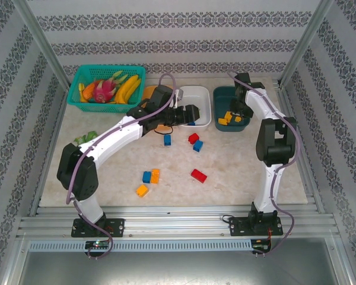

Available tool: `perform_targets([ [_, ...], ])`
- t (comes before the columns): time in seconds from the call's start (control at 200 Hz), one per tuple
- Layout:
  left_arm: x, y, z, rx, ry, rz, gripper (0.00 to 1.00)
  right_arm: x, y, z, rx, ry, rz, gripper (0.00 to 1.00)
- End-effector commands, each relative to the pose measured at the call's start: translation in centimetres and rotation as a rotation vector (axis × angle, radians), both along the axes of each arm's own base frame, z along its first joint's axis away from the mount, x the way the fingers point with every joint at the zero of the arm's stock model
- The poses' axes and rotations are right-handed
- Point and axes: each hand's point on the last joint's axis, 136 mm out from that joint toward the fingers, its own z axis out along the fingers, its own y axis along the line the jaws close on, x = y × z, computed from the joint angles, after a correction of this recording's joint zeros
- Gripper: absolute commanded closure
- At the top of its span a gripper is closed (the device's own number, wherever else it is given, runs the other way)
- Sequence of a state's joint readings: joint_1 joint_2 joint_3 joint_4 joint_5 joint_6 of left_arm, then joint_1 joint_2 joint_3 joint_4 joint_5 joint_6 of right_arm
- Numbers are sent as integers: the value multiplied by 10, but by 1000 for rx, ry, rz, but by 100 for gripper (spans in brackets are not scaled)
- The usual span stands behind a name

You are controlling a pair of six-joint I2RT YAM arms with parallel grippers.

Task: Sort the legos into containers by color

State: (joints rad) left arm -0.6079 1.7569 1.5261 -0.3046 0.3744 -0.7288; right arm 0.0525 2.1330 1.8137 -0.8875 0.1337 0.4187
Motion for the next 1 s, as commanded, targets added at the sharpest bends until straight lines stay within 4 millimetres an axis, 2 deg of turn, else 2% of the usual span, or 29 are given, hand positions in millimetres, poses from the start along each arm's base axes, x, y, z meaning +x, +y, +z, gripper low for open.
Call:
perform_targets([
  [0.0, 3, -12, 19, -32, -51, -34, 21, 3, -11, -6, -24, 34, -17, 86],
  [0.095, 3, -12, 14, -21, -41, -37, 21, 5, -11, -17, -2, 55, -26, 82],
  [0.195, 2, -11, 8, -6, -27, -39, 21, 9, -4, -23, 33, 60, -18, 73],
  [0.295, -1, -9, 3, 9, -16, -44, 21, 11, -1, -23, 48, 62, -20, 62],
  [0.38, -4, -6, 2, 22, -11, -48, 21, 13, 3, -15, 56, 46, -20, 56],
  [0.48, -9, -1, 1, 43, -7, -48, 21, 17, 9, 7, 63, -6, -13, 51],
  [0.585, -16, 6, -2, 58, 1, -44, 21, 20, 17, 38, 78, -73, -4, 50],
  [0.754, -36, 19, -16, 89, 52, -44, 21, 12, 37, 102, 106, -213, 36, 48],
  [0.879, -55, 29, -30, 103, 100, -38, 21, -13, 63, 137, 140, -293, 111, 45],
  [0.999, -77, 36, -49, 127, 196, -20, 21, -55, 86, 156, 179, -352, 188, 41],
])
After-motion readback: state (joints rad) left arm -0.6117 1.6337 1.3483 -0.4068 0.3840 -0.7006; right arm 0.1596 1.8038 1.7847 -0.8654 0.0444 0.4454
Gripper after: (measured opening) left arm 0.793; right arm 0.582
